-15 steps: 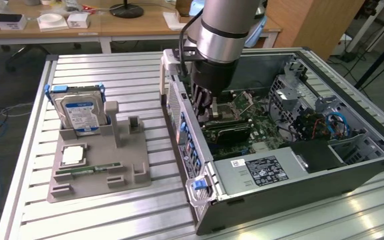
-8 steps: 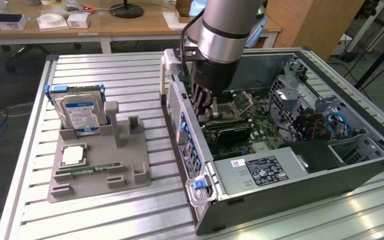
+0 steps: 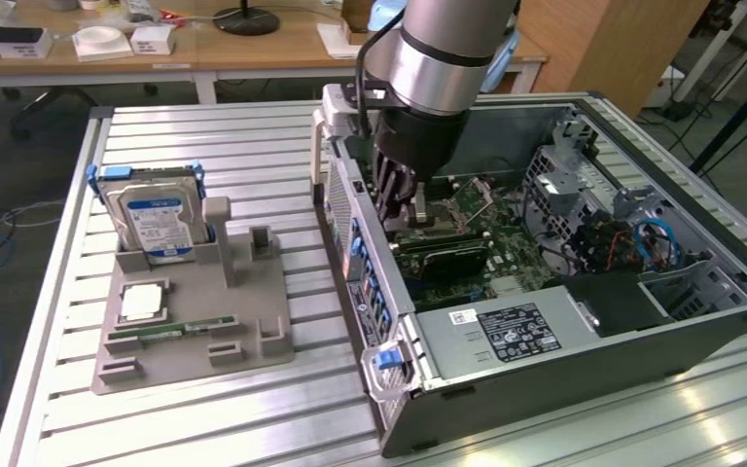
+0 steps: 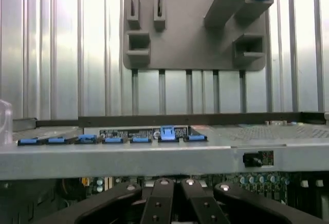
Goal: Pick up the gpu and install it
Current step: 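Press down on the gpu until it lock into place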
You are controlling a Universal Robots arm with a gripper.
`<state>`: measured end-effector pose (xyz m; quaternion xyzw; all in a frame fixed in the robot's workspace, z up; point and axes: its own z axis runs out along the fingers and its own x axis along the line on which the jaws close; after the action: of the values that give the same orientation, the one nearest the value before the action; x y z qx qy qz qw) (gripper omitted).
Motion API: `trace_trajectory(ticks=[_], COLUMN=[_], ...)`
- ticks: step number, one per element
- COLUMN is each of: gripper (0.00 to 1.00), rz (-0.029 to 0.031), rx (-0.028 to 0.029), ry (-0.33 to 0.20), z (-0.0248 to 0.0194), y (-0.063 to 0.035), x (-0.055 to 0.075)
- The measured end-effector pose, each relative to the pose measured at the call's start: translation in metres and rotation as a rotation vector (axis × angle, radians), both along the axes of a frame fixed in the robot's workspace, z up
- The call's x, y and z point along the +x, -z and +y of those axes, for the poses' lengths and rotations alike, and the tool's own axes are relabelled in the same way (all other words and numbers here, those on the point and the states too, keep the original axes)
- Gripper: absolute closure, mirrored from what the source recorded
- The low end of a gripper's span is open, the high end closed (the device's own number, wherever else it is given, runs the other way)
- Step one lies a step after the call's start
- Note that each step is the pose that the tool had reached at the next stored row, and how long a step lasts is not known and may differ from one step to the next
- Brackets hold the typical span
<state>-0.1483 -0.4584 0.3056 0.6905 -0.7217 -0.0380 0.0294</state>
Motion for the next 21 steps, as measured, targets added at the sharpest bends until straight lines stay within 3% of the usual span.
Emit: trace_trajectory(ticks=[6,16,21], gripper=[0.89,0.89,0.89], rz=[0.0000,-0.0070,-0.0070], rx=[0.0009,0.0009,-0.0025], ry=[0.000,-0.002,-0.005], z=[0.0000,-0.0002,-0.0045], y=[-0.0001,0.0020,0.0028], x=[0.0001,0.0000,0.0000])
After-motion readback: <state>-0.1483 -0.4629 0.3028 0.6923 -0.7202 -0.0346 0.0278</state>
